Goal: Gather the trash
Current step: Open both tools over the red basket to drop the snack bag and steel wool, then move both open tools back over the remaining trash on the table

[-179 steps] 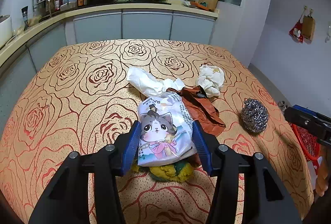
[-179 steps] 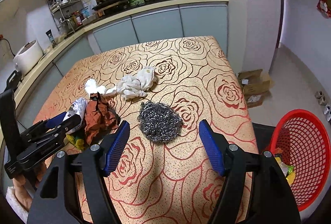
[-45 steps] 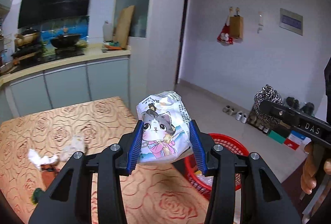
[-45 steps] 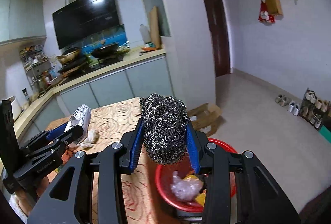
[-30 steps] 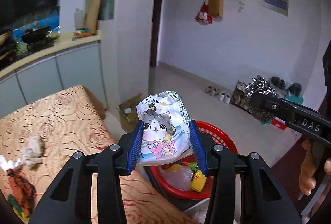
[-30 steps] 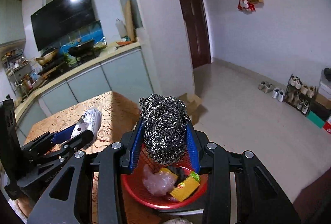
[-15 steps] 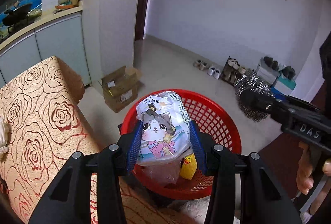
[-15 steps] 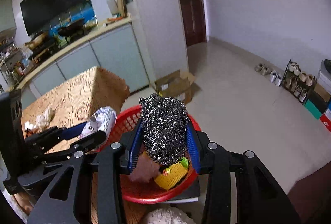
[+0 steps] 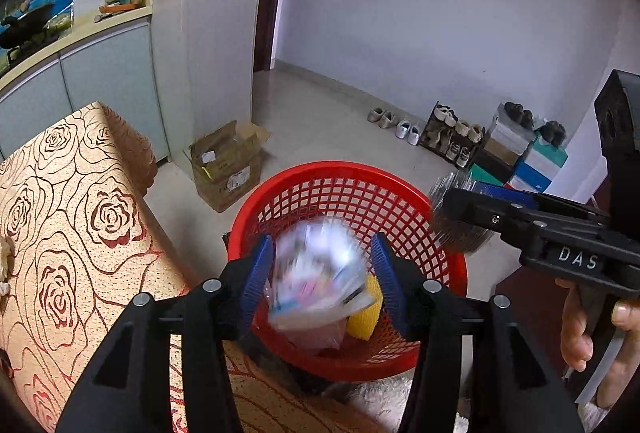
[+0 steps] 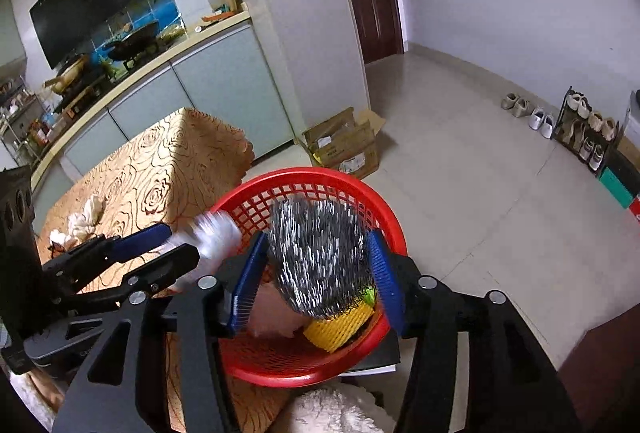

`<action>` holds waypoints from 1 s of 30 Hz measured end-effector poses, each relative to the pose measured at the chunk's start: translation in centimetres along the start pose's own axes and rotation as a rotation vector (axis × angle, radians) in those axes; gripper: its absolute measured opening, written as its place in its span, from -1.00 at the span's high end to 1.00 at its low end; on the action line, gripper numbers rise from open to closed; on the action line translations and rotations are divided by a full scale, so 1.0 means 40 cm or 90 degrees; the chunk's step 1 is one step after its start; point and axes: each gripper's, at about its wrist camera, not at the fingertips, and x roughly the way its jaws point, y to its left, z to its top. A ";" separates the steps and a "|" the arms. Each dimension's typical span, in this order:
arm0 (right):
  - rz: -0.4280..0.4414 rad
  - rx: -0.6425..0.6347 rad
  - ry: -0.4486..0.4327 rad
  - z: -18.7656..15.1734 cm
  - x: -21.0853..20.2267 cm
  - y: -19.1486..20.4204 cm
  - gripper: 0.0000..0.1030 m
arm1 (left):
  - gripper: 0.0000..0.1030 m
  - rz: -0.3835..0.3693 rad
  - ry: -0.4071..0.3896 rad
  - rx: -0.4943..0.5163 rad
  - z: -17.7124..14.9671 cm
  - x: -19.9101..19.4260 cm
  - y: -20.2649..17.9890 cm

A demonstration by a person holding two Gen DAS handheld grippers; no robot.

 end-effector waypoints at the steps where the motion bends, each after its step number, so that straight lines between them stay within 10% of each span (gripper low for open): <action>1: 0.002 0.001 -0.001 0.002 -0.003 0.000 -0.01 | -0.12 0.000 -0.002 -0.001 0.001 -0.002 -0.003; 30: 0.031 -0.091 -0.081 -0.002 -0.123 0.199 -0.02 | -0.35 0.160 -0.140 -0.092 -0.055 -0.345 0.133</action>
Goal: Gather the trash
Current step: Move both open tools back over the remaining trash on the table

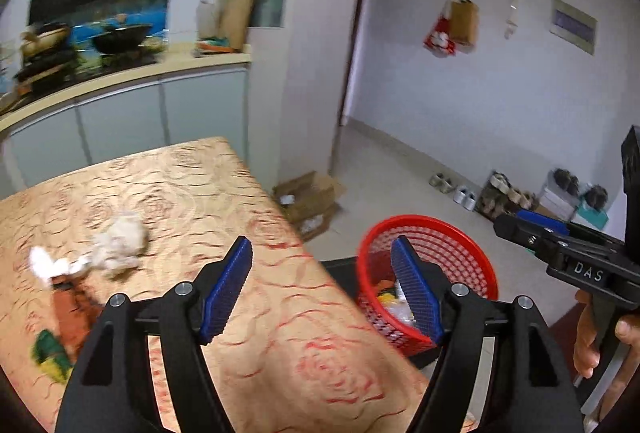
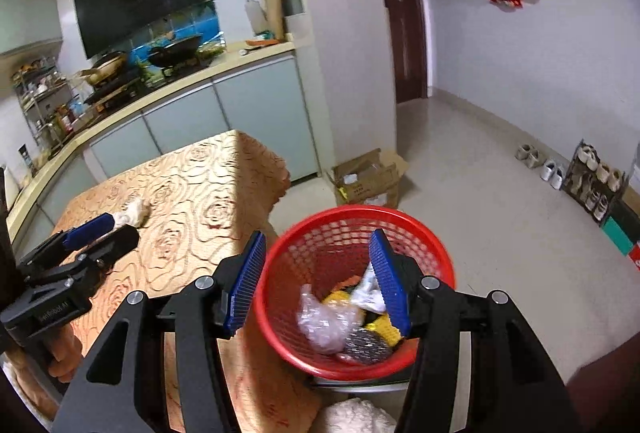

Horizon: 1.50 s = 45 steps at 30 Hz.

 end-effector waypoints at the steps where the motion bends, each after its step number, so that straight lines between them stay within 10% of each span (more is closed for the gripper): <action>1: 0.007 -0.004 0.000 -0.001 -0.001 0.014 -0.02 | -0.36 0.010 -0.003 -0.004 0.000 -0.011 0.011; 23: 0.151 -0.125 0.034 -0.028 0.048 0.352 -0.30 | -0.52 0.326 -0.004 -0.158 -0.171 -0.262 0.433; 45: 0.167 -0.161 0.071 -0.039 0.098 0.445 -0.30 | -0.46 0.301 0.119 -0.206 -0.215 -0.106 0.527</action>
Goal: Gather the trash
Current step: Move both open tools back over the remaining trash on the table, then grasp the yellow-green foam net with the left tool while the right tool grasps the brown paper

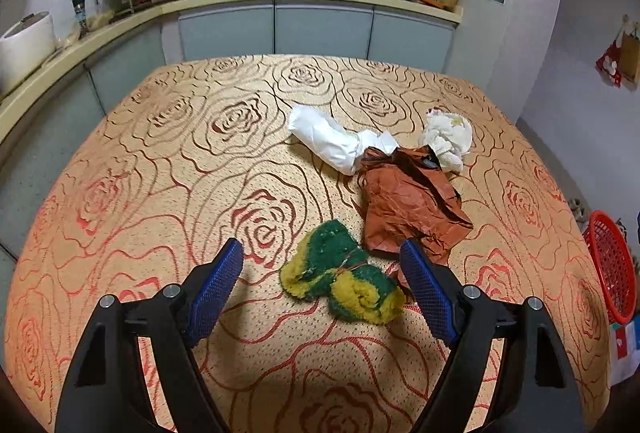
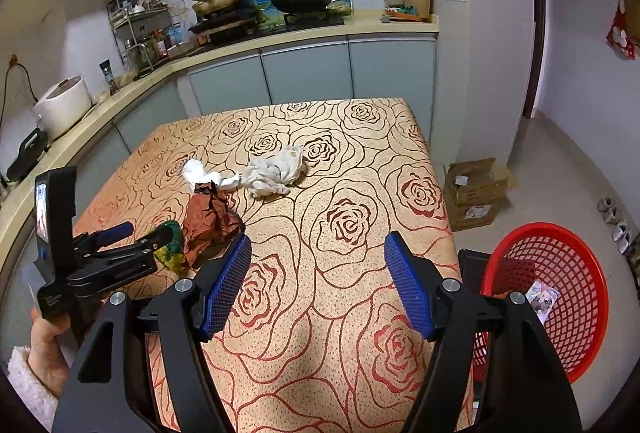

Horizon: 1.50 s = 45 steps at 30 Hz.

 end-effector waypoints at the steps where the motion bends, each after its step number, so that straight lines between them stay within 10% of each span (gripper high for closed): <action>1: 0.000 -0.001 0.001 0.000 0.004 0.003 -0.30 | -0.32 0.002 0.006 0.001 -0.001 0.007 -0.001; 19: 0.072 -0.031 0.068 0.029 0.159 0.125 -0.29 | 0.18 -0.037 0.015 0.015 -0.030 0.028 0.002; 45: 0.081 -0.123 0.123 0.034 0.371 0.295 -0.51 | 0.19 0.030 -0.037 -0.089 -0.023 -0.062 0.226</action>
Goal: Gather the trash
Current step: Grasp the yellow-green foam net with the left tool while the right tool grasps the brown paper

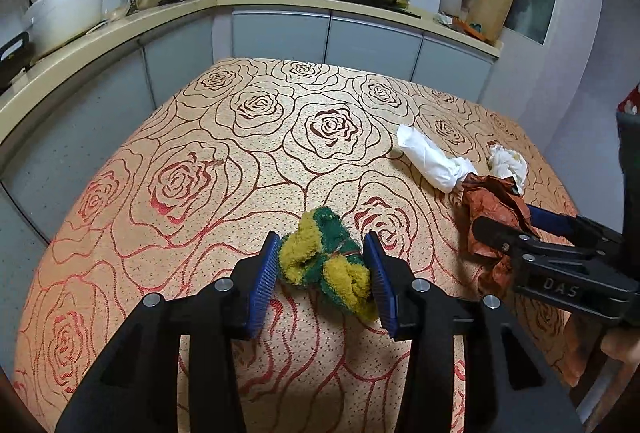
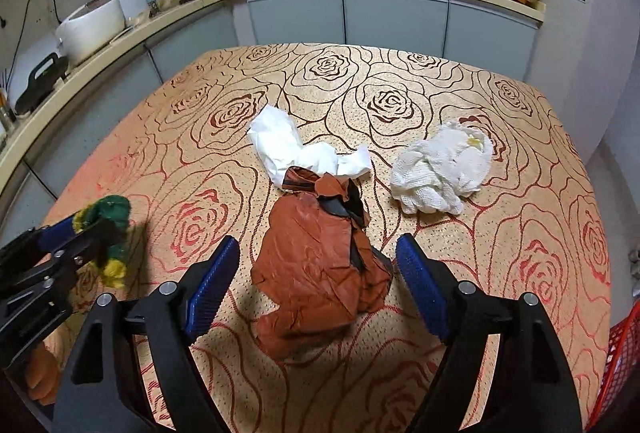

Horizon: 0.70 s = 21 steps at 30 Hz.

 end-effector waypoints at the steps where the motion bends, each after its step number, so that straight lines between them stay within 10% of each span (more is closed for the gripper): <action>1: -0.001 0.000 0.003 -0.002 0.004 0.000 -0.50 | 0.19 -0.001 0.000 -0.003 -0.002 -0.001 0.003; 21: -0.016 0.004 -0.039 -0.044 -0.096 -0.012 -0.07 | 0.19 -0.002 -0.015 -0.004 -0.002 -0.035 -0.003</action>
